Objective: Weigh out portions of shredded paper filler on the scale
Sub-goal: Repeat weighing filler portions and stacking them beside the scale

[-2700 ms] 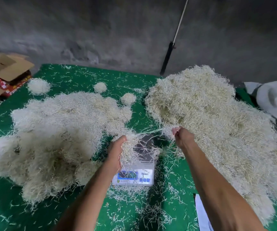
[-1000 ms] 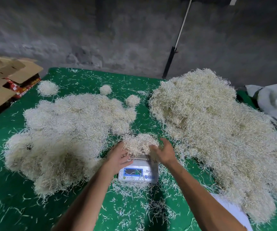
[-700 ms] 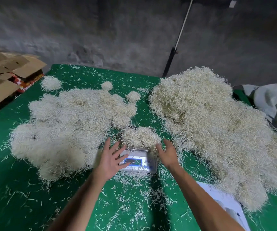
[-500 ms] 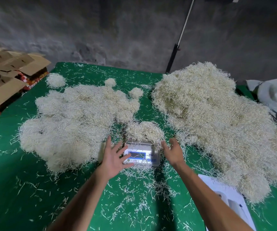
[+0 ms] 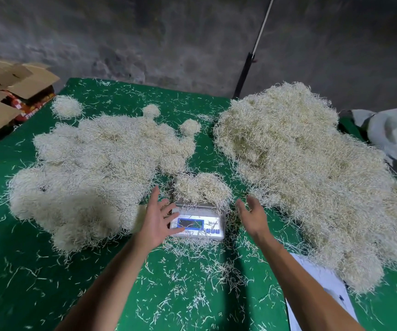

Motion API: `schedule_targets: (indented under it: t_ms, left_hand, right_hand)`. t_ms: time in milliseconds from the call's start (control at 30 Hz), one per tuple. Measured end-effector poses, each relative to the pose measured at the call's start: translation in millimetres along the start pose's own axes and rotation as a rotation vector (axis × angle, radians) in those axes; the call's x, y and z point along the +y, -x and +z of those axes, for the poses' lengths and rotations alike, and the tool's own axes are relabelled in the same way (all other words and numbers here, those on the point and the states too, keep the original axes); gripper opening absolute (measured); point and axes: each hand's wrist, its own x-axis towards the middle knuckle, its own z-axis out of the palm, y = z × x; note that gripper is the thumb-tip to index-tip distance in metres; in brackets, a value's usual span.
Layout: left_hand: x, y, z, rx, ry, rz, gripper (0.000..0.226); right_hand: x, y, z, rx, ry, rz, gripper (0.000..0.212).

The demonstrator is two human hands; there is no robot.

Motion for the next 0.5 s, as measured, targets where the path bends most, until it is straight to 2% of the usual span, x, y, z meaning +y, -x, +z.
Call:
schedule_targets:
  t_ms: [67, 200, 267, 333, 400, 500]
  left_hand:
    - [9, -10, 10, 0.043, -0.111, 0.072, 0.094]
    - [24, -39, 44, 0.199, -0.548, 0.280, 0.070]
    - [23, -57, 61, 0.239, -0.671, 0.350, 0.060]
    - [16, -73, 72, 0.218, -0.748, 0.345, 0.055]
    - [4, -83, 80, 0.189, -0.730, 0.268, 0.050]
    - [-5, -86, 84, 0.224, -0.333, 0.054, 0.039]
  right_hand:
    - [-4, -11, 5, 0.006, -0.021, -0.002, 0.064]
    - [-18, -30, 36, 0.038, -0.070, -0.046, 0.063]
    - [-32, -37, 56, 0.000, -0.092, -0.077, 0.061]
    - [-42, -43, 79, -0.070, -0.143, -0.101, 0.054]
    - [-50, -51, 97, -0.155, -0.173, -0.093, 0.062]
    - [-64, -64, 105, -0.249, -0.222, -0.022, 0.085]
